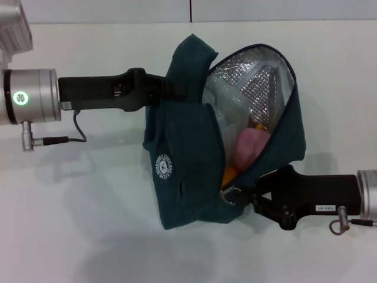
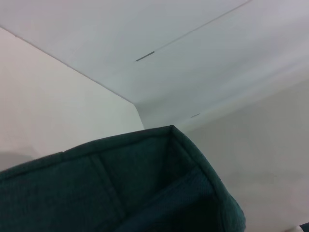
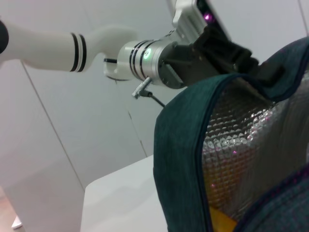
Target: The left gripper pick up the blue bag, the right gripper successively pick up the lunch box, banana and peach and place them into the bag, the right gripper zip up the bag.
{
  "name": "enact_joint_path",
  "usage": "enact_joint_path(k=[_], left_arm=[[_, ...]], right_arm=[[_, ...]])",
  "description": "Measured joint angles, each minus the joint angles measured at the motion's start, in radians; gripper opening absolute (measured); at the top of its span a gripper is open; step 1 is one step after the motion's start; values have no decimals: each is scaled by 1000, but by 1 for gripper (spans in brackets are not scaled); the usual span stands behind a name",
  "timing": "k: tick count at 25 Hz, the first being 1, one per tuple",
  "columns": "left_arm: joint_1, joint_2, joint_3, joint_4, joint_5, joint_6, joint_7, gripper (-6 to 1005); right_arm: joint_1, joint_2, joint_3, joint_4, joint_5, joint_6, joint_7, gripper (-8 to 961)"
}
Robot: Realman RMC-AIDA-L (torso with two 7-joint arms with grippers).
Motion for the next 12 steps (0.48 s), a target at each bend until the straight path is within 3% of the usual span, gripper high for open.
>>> enact_joint_path(k=[12], left_arm=[[0, 4, 0, 0, -3, -20, 0, 57]], right_arm=[[18, -2, 5, 9, -56, -22, 10, 4]])
